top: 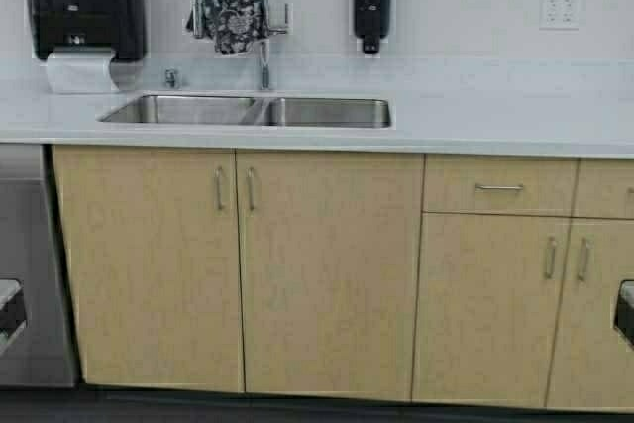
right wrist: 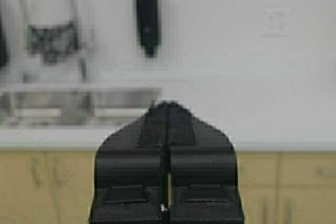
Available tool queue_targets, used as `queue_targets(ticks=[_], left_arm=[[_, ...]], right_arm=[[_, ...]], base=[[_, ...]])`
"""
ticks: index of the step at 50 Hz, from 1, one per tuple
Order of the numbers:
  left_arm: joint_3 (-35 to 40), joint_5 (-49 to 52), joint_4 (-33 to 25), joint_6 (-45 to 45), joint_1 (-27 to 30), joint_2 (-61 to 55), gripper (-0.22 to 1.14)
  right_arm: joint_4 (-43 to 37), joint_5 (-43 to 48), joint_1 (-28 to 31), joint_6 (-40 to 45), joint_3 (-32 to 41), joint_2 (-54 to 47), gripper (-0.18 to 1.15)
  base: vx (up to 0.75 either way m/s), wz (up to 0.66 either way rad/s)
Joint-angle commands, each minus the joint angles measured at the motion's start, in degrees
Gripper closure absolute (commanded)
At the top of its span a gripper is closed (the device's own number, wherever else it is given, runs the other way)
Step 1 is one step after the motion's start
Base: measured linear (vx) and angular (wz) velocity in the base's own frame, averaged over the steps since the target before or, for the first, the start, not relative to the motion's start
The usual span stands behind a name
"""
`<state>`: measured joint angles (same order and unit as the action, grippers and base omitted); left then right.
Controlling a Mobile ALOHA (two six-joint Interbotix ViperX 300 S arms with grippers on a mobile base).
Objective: Get the cloth and wipe up the spill under the wine glass
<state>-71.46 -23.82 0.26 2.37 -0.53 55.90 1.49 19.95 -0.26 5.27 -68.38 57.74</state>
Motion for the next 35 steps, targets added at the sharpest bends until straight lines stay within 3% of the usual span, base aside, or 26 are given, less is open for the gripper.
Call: queue_targets(ticks=[1,35], left_arm=[[0.35,-0.53,0.09,0.53,0.00,-0.09,0.89],[0.09,-1.05,0.09,1.93,0.00,-2.81,0.89]], right_arm=[[0.00,0.79,0.00,0.44,1.05,-0.26,0.92],[0.00,0.79,0.00,0.44,-0.09,0.26,0.92]], base=[[0.34,0.12],[0.35,0.14]])
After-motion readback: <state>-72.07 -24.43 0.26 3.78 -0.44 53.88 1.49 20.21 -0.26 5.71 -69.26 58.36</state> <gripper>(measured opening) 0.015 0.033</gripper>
